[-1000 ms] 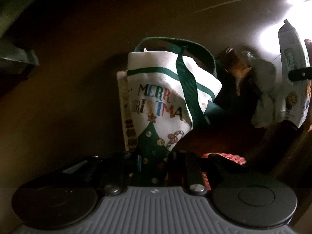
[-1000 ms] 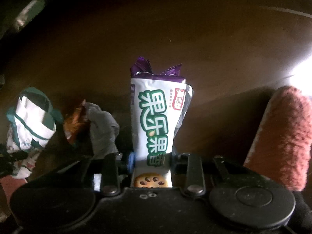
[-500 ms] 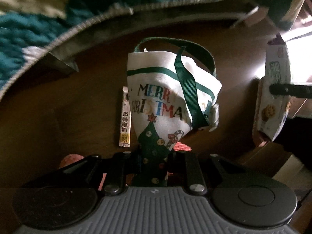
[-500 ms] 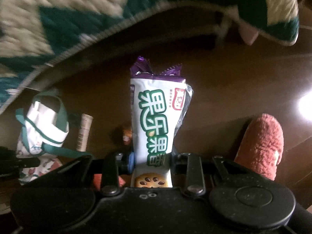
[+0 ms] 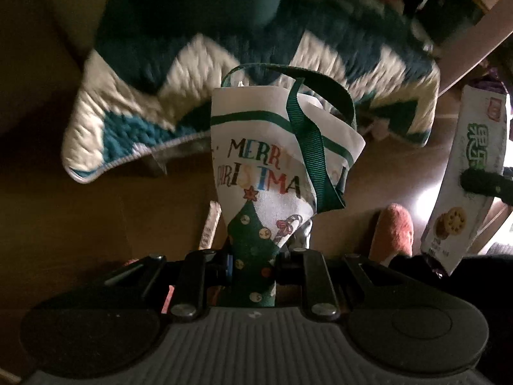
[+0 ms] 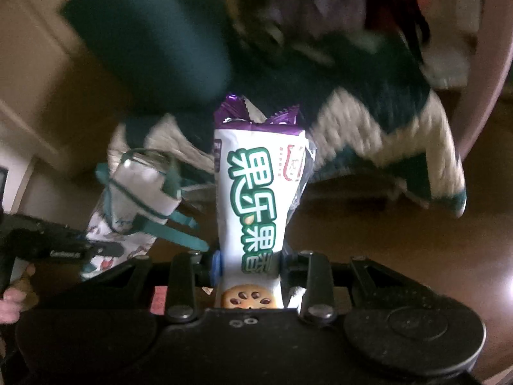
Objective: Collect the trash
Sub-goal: 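Lift the gift bag and snack wrapper up to the teal wastebasket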
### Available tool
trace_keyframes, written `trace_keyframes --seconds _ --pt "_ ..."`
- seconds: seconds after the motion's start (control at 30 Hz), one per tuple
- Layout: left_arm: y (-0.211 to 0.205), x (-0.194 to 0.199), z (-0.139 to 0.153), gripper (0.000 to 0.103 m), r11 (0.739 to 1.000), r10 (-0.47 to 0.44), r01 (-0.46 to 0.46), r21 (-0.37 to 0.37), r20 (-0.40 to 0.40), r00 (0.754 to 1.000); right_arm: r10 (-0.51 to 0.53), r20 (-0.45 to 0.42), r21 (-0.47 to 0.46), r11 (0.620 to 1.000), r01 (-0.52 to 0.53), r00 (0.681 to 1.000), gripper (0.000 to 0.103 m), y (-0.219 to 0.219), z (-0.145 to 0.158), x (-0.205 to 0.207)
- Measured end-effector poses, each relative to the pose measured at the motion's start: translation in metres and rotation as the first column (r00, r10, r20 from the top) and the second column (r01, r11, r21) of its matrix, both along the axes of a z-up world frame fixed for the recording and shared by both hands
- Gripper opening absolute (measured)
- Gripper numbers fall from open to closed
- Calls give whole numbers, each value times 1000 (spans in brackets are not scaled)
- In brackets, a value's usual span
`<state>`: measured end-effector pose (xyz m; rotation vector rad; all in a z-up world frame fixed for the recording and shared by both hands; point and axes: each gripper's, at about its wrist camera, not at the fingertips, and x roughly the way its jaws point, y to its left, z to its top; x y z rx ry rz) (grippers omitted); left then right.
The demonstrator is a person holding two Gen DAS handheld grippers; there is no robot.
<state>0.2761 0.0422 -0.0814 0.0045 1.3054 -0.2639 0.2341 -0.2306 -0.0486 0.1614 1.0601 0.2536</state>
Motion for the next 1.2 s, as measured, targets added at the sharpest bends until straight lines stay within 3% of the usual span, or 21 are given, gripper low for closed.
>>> trace_keyframes --seconds 0.2,0.33,0.5,0.67,0.87,1.0,1.2 --pt "2 -17 74 21 999 30 -26 -23 147 989 112 139 -59 993 -104 984 32 22 71 -19" --pt "1 -19 120 21 999 47 -41 -29 232 971 167 248 -116 983 -142 954 32 38 117 -20" --pt "1 -12 181 21 997 78 -66 -45 337 938 240 354 -210 962 -173 904 32 60 160 -12" --pt "5 7 237 21 994 111 -98 -52 446 888 273 450 -254 952 -171 850 32 82 196 11" --pt "12 45 288 22 985 172 -153 -80 525 833 279 536 -275 950 -147 797 32 102 232 49" --pt "19 81 308 22 974 227 -190 -123 540 810 269 587 -296 949 -107 763 32 114 255 78" --pt "28 133 329 22 954 301 -236 -188 579 758 186 625 -202 977 -73 758 32 118 275 127"
